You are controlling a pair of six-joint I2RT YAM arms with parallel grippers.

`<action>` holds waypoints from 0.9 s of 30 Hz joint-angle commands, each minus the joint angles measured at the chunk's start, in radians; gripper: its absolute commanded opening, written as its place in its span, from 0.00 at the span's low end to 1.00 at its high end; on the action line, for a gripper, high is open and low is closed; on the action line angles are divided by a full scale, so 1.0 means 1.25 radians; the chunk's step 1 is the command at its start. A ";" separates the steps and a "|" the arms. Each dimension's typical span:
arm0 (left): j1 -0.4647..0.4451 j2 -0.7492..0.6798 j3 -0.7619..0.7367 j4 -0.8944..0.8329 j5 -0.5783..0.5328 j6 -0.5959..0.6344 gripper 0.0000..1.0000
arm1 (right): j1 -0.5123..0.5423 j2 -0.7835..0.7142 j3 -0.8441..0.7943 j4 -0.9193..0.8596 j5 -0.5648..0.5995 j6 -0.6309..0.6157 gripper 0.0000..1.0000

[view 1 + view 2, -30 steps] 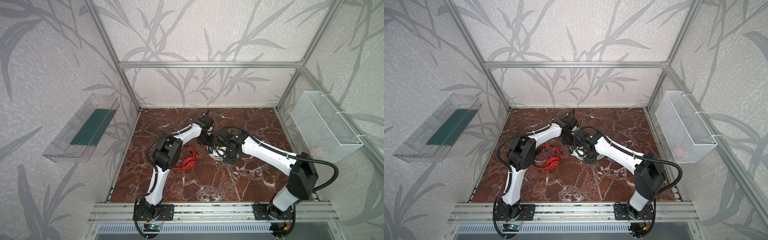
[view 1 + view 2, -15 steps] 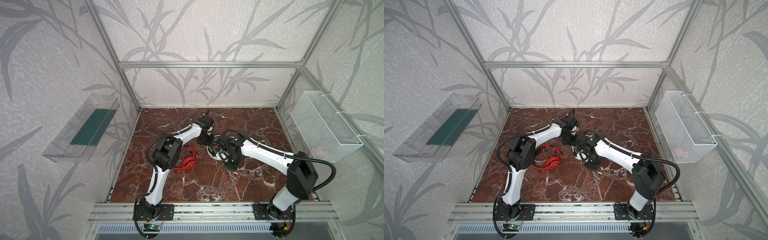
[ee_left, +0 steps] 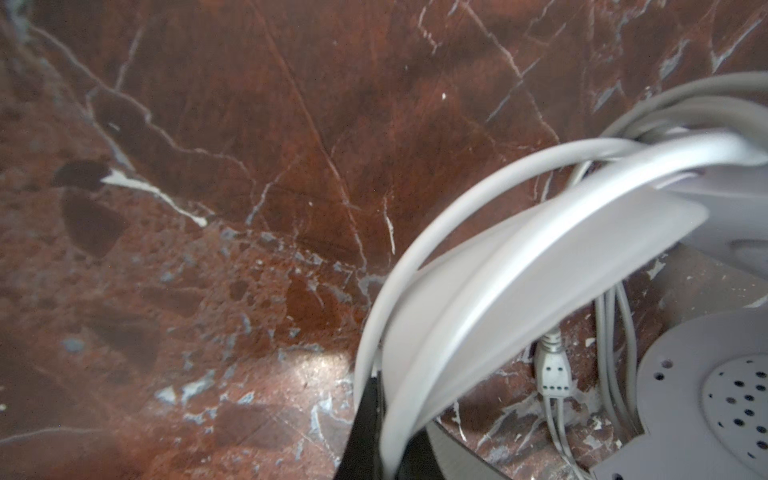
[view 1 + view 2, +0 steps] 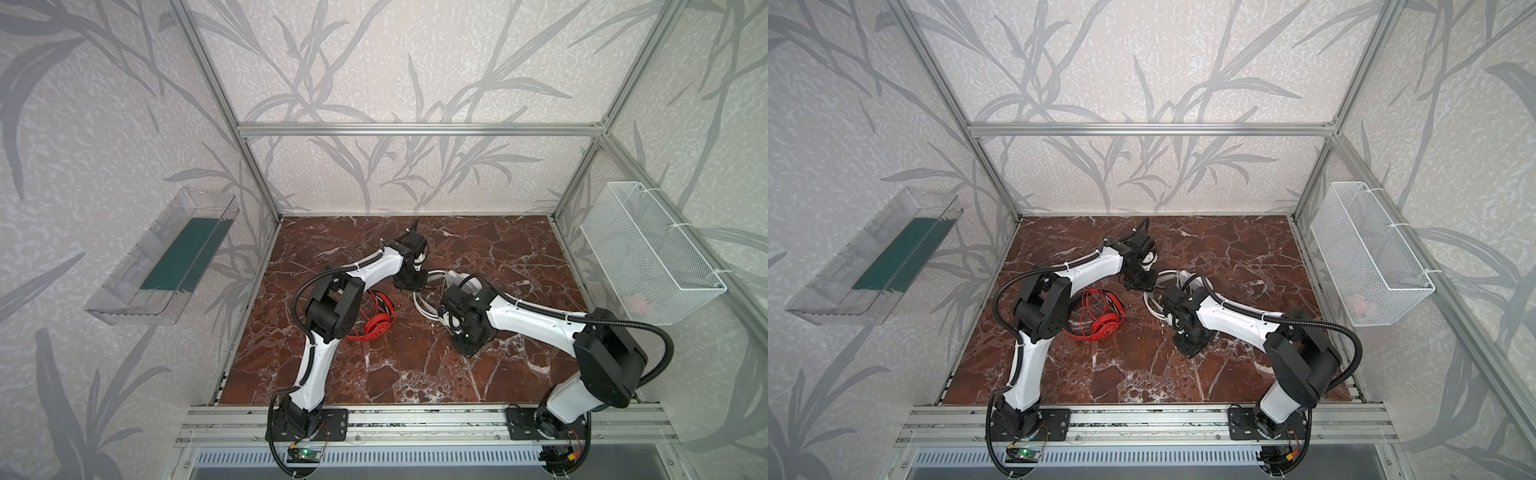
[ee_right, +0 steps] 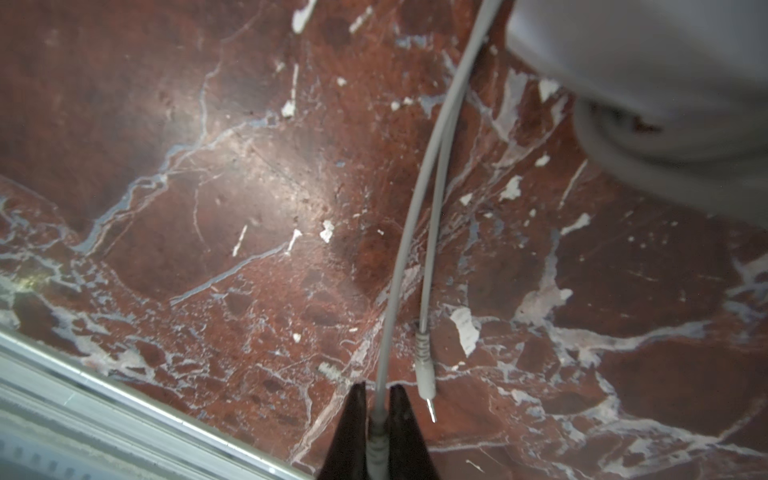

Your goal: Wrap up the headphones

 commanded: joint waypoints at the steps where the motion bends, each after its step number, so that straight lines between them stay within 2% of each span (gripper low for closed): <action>1: -0.002 0.002 -0.026 -0.031 -0.040 0.005 0.01 | -0.004 0.011 -0.021 0.046 0.017 0.053 0.00; 8: -0.002 0.002 -0.028 -0.031 -0.040 0.007 0.01 | -0.020 -0.004 -0.053 0.076 0.079 0.052 0.01; 17: -0.003 0.002 -0.027 -0.032 -0.038 0.009 0.01 | -0.039 0.018 -0.057 0.082 0.097 0.052 0.17; 20: -0.003 0.002 -0.026 -0.032 -0.039 0.009 0.01 | -0.042 0.028 -0.053 0.074 0.115 0.064 0.20; 27: -0.002 0.001 -0.027 -0.035 -0.037 0.010 0.01 | -0.043 0.027 -0.068 0.080 0.085 0.101 0.26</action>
